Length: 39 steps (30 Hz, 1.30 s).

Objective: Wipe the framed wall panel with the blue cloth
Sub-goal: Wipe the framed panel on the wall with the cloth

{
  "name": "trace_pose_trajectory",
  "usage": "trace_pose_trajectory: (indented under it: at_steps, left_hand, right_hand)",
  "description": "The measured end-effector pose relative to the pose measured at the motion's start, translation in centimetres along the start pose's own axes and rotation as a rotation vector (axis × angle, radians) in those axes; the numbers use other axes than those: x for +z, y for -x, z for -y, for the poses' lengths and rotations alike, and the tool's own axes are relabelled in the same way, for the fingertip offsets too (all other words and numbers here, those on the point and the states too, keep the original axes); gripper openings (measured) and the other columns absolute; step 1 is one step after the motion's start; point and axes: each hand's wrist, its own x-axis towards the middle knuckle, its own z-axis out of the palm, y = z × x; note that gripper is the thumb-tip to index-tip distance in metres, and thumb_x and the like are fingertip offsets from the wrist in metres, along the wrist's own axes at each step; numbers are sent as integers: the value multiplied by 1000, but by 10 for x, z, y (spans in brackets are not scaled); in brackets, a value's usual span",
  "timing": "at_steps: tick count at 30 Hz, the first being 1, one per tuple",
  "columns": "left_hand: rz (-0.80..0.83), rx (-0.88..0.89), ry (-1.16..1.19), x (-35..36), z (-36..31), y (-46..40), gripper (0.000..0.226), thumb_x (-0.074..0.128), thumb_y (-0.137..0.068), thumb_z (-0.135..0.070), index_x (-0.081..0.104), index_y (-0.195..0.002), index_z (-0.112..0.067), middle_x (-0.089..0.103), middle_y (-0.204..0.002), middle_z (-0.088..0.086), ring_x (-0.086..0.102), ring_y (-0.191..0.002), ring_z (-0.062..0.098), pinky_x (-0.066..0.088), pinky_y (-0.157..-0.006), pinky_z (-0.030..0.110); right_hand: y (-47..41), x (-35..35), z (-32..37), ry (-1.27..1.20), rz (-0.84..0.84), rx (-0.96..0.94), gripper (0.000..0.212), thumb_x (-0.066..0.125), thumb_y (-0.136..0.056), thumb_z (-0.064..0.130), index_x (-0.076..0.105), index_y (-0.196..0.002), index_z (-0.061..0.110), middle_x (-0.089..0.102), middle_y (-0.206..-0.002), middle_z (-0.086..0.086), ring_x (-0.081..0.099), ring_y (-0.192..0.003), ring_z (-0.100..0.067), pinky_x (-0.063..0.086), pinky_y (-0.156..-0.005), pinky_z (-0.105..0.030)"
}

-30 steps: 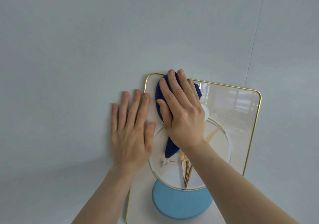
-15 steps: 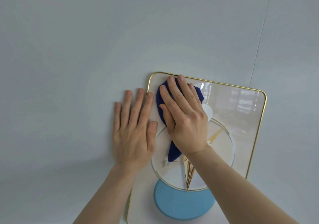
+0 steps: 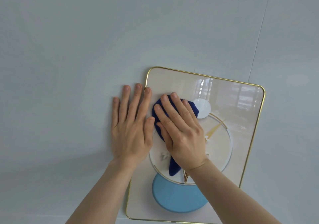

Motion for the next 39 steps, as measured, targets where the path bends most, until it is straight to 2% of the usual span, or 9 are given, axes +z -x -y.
trace_pose_trajectory:
  at_steps: [12, 17, 21, 25, 32, 36, 39]
  left_hand:
    - [-36, 4, 12, 2, 0, 1, 58, 14, -107, -37, 18, -164, -23, 19, -172, 0, 9, -162, 23, 7, -132, 47]
    - [-51, 0, 19, 3, -1, 1, 59, 14, -106, -37, 19, -163, -23, 21, -172, 0, 10, -161, 23, 6, -132, 46]
    - [-57, 0, 9, 3, -1, 2, 60, 14, -106, -37, 20, -163, -22, 22, -171, 1, 11, -161, 24, 8, -132, 47]
    - [-58, -3, 10, 3, 0, 1, 60, 13, -106, -38, 21, -163, -22, 22, -171, 1, 12, -161, 25, 7, -132, 47]
    - [-75, 0, 11, 4, 0, 2, 60, 15, -105, -38, 21, -163, -22, 23, -171, 2, 12, -161, 25, 6, -132, 46]
    - [-76, 7, 0, 4, 1, 2, 60, 19, -105, -37, 21, -163, -21, 23, -171, 2, 13, -161, 26, 7, -132, 47]
    - [-74, 5, -6, 4, 0, 1, 60, 18, -105, -37, 22, -163, -21, 23, -171, 2, 12, -161, 26, 8, -131, 47]
  right_hand:
    - [19, 0, 2, -6, 11, -7, 31, 61, -107, 15, 69, -136, 9, 62, -147, -10, 51, -146, -34, 43, -122, -51]
    - [51, -7, 7, -25, 87, -29, 34, 61, -106, 12, 66, -139, 11, 59, -151, -8, 48, -148, -32, 41, -124, -51]
    - [71, -11, 10, -27, 138, -50, 44, 69, -100, 8, 63, -143, 12, 55, -155, -7, 44, -151, -31, 39, -125, -50]
    - [69, -11, 11, -36, 131, -47, 38, 64, -104, 11, 64, -142, 11, 56, -154, -7, 46, -150, -31, 39, -125, -49]
    - [97, -16, 11, -49, 191, -127, 44, 71, -98, 9, 64, -141, 10, 56, -154, -6, 45, -151, -30, 38, -126, -46]
    - [118, -22, 15, -58, 247, -151, 55, 82, -91, 9, 63, -143, 10, 55, -155, -5, 43, -152, -29, 34, -128, -45]
    - [119, -23, 15, -78, 254, -139, 49, 71, -98, 7, 60, -145, 10, 53, -156, -5, 42, -153, -29, 33, -128, -45]
